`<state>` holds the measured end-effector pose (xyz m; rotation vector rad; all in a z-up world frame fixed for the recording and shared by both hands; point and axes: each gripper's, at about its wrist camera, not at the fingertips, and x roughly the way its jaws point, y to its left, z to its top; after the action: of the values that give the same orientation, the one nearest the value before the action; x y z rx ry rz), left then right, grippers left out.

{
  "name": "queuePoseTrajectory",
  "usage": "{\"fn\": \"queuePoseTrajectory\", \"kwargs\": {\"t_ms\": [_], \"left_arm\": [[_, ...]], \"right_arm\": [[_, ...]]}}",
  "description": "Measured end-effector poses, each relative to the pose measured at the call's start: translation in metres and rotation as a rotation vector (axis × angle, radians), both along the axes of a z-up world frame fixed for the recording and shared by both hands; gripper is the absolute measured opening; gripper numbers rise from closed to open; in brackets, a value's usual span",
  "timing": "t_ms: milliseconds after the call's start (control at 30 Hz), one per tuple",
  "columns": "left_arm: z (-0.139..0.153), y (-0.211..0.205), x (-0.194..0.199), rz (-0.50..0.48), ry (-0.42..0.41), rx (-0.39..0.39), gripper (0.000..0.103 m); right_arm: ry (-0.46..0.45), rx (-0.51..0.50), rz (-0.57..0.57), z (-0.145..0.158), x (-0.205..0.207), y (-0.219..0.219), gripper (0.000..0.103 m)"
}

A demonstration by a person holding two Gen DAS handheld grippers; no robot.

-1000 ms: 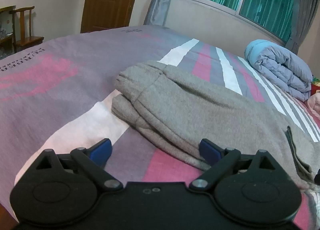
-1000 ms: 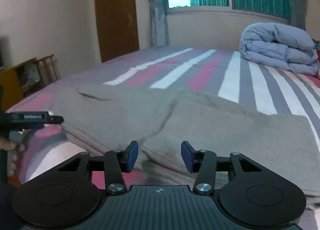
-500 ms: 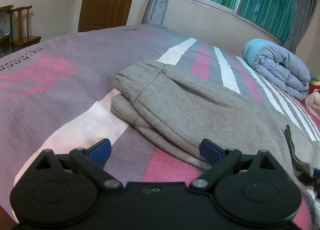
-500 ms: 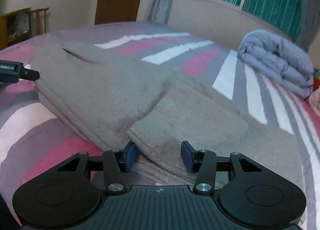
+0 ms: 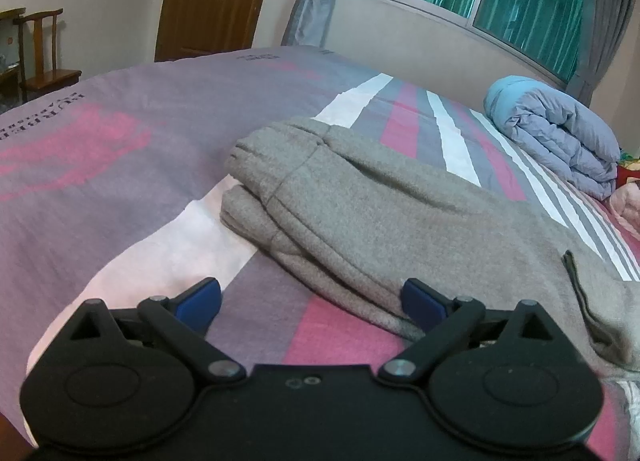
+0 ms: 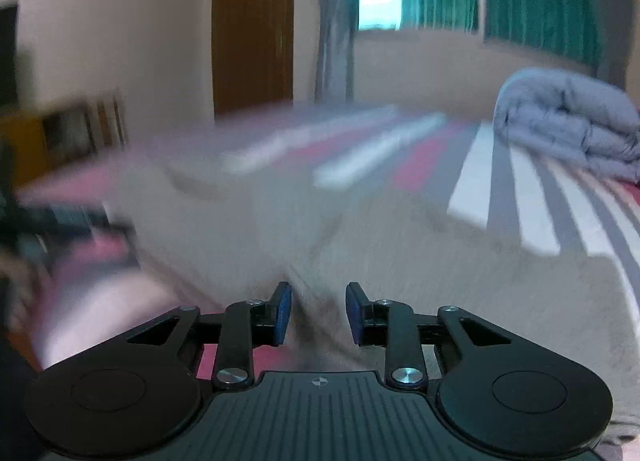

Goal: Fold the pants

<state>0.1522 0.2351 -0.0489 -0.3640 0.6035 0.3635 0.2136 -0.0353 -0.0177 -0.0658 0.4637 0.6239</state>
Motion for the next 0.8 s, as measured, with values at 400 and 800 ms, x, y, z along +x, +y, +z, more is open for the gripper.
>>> {"fn": "queuePoseTrajectory", "kwargs": {"t_ms": [400,800], "left_arm": [[0.0,-0.004,0.004,0.004,0.019,0.014,0.093],[0.013,-0.018,0.009,-0.001,-0.028,0.093,0.091]], "right_arm": [[0.188,0.126,-0.492,-0.007,0.078,-0.152,0.024],[0.201,0.069,-0.48,0.0,0.151,-0.146,0.024]]}}
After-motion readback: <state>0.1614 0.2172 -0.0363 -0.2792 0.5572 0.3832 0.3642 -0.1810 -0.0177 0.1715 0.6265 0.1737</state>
